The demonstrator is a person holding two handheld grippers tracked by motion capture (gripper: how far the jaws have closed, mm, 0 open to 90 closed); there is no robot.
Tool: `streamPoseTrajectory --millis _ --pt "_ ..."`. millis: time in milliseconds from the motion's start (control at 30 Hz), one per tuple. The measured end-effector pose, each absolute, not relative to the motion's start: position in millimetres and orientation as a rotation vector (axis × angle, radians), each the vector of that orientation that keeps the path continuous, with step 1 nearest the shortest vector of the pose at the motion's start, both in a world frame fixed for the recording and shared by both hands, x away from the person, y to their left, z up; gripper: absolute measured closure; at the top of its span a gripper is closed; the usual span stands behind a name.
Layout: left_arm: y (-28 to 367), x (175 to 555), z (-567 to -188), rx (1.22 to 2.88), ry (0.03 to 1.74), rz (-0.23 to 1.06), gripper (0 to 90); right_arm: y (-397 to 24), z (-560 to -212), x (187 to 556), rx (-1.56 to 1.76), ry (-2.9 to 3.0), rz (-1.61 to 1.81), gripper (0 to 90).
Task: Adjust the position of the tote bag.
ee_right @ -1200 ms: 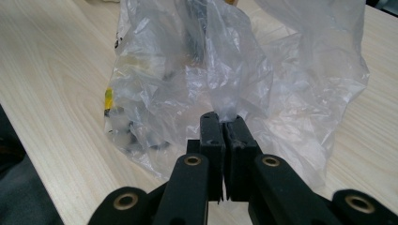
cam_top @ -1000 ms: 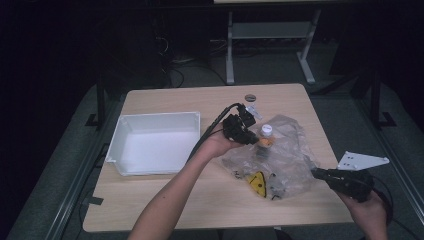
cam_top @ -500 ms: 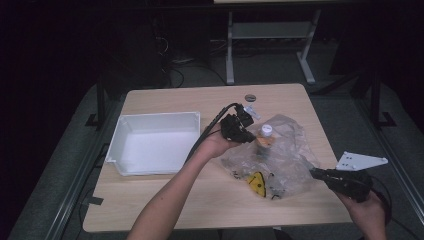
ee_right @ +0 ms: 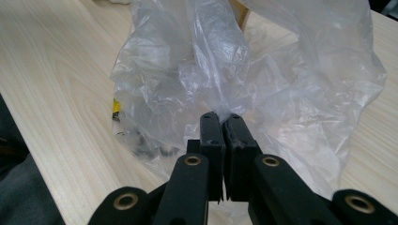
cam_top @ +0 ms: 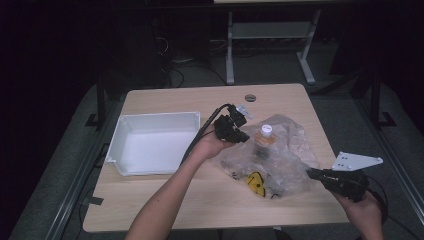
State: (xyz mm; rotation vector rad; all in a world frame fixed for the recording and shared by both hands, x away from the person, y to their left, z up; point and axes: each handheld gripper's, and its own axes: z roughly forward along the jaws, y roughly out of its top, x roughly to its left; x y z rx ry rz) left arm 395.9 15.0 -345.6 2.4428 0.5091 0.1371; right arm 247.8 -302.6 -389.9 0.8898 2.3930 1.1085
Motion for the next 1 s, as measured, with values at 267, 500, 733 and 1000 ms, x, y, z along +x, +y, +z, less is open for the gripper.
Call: streamPoseTrajectory --millis 267,500,733,1000 --pt "18.6 398.5 -353.1 2.461 0.534 0.130 88.8 -298.2 -390.0 248.4 0.882 2.405 1.108 87.1" --pt "20.7 398.7 -361.8 2.470 0.561 0.126 89.0 -293.8 -390.1 248.7 0.874 2.413 1.101 87.0" --pt "22.4 399.3 -370.9 2.490 0.574 0.118 89.0 -291.8 -390.8 249.2 0.863 2.422 1.102 85.8" --pt "23.7 400.2 -383.9 2.508 0.591 0.098 89.0 -289.3 -391.5 249.7 0.857 2.434 1.100 85.9"
